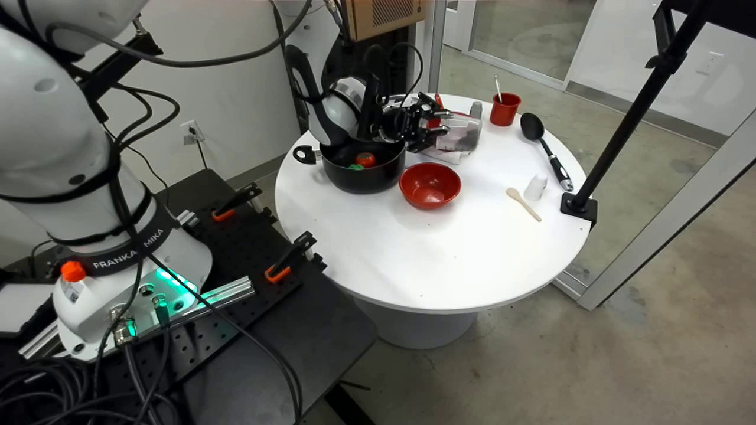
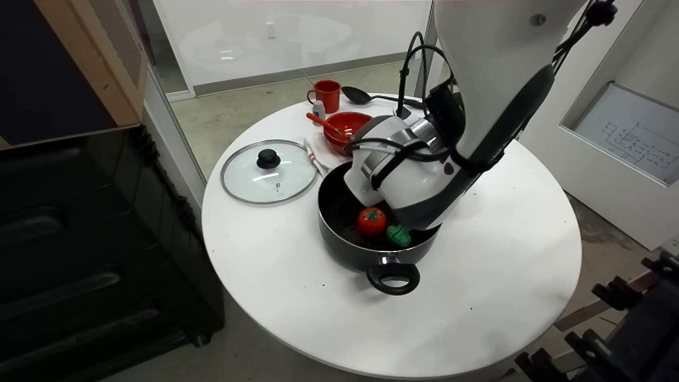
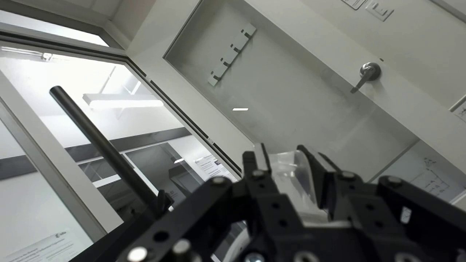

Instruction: Pour some of the things in the jug into the bowl

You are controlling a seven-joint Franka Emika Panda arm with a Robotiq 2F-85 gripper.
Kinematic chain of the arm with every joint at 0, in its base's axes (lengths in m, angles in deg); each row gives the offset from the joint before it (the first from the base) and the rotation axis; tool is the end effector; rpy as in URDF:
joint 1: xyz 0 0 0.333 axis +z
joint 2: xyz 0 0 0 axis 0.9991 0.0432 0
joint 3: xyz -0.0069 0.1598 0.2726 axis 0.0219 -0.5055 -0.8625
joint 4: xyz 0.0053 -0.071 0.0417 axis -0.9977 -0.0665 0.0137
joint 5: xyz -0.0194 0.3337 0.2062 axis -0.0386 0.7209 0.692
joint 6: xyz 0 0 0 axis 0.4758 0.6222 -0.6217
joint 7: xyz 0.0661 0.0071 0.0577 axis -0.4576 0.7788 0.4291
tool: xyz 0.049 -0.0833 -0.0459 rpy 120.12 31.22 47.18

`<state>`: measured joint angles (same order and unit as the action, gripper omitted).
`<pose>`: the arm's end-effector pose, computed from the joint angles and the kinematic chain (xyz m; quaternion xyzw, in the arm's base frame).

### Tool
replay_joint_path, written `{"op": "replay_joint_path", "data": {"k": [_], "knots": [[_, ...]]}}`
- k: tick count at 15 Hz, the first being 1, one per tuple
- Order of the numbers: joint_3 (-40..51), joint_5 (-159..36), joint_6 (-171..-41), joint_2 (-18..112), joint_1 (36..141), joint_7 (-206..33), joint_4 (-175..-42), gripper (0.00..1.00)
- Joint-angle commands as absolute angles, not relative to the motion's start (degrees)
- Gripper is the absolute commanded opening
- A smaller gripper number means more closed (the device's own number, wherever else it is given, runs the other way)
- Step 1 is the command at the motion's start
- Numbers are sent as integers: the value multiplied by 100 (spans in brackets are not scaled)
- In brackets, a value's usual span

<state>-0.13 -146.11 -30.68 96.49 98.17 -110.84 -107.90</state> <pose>0.5595 -0.0192 0.0343 0.5088 0.1536 -0.2842 0.7980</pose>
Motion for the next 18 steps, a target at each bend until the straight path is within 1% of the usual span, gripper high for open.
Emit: {"op": "replay_joint_path", "data": {"k": [1,18], "knots": [[32,-14913,-2947,9886,9907,-10892,-10506,7],[94,-15298,-2336,10182,9972,-11023,-10241,7]]}}
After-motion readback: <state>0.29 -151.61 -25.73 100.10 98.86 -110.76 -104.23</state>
